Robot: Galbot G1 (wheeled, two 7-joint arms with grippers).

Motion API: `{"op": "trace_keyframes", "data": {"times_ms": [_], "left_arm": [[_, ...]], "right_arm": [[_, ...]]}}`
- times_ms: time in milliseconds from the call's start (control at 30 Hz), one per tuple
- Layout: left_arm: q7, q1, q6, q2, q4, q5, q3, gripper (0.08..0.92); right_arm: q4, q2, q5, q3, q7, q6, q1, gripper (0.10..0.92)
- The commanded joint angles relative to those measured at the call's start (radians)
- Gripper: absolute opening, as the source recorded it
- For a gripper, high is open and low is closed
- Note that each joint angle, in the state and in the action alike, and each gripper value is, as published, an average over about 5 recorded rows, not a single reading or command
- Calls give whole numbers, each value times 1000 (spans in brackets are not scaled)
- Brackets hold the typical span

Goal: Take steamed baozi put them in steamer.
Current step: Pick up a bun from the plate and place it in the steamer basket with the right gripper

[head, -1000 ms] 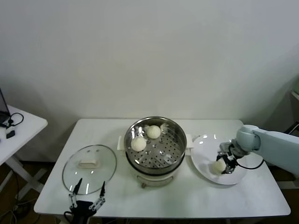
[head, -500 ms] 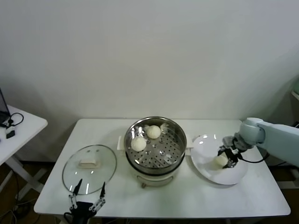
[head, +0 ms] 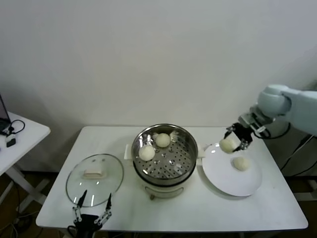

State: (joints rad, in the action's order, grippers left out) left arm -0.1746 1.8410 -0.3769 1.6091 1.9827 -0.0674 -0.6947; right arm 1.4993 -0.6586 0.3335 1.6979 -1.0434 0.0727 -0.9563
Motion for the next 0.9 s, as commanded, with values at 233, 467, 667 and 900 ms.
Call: {"op": "trace_keyframes", "data": {"times_ms": [233, 467, 667, 900], "left_arm": [[2, 0, -1, 49, 3, 0, -2, 823], [2, -3, 0, 49, 7, -4, 1, 823], [3, -3, -1, 49, 7, -2, -4, 823], [4, -9, -2, 49, -1, 3, -12, 823]], "right_arm": [[275, -218, -13, -124, -18, 130, -208, 628], [303, -333, -220, -157, 37, 119, -12, 628], [255, -410, -347, -167, 58, 110, 126, 628], [177, -497, -453, -179, 71, 105, 237, 628]]}}
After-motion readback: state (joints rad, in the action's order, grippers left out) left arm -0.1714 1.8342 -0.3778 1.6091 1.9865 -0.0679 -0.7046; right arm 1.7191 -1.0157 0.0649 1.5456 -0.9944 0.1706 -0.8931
